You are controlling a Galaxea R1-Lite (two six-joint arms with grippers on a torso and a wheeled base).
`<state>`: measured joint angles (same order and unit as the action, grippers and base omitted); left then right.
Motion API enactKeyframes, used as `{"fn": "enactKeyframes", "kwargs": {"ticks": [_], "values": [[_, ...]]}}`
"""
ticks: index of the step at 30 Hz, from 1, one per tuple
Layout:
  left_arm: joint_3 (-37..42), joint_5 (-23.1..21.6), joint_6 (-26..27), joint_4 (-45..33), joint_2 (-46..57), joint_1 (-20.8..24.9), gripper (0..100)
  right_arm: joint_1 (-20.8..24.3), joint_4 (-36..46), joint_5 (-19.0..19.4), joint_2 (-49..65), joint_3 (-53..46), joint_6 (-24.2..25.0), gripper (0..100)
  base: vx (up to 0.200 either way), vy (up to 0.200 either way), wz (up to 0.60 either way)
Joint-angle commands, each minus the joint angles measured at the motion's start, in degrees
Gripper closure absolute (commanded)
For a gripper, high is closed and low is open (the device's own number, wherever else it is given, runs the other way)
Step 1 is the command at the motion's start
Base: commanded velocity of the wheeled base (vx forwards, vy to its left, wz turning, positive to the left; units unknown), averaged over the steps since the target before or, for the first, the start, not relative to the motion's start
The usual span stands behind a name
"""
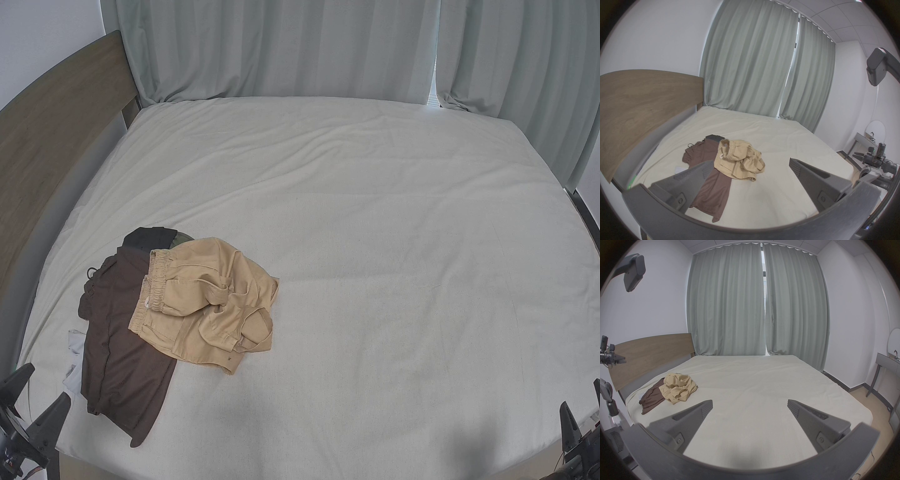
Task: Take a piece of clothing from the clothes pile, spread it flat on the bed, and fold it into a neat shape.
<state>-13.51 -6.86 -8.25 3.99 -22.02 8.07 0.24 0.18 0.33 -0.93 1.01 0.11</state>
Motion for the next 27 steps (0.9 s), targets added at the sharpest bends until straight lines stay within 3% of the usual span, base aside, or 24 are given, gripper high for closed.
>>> {"fn": "enactKeyframes", "kwargs": {"ticks": [1, 14, 19, 23, 27], "values": [[-3.5, -3.0, 0.2, 0.1, -9.1, 0.5, 0, 0.0, 0.0, 0.0, 0.8, -0.9, 0.0, 0, 0.0, 0.0, 0.0], [-8.7, -14.3, 0.2, 3.0, -22.5, 0.0, 0, 0.1, 0.0, 0.0, 0.8, -0.9, 0.1, 0, 0.0, 0.0, 0.0], [-9.2, -16.0, -0.1, 7.0, -27.1, -0.2, 0, 0.0, -0.1, 0.0, 0.8, -1.0, 0.2, 0, 0.0, 0.0, 0.0], [-9.1, -17.7, -0.6, 15.0, -34.0, -3.4, 0, 0.1, -0.1, 0.0, 0.8, -1.0, 0.3, 0, 0.0, 0.0, 0.0], [-8.8, -24.2, -0.7, 19.7, -39.2, -8.3, 0, 0.1, -0.1, 0.0, 0.8, -1.0, 0.2, 0, 0.0, 0.0, 0.0]]}}
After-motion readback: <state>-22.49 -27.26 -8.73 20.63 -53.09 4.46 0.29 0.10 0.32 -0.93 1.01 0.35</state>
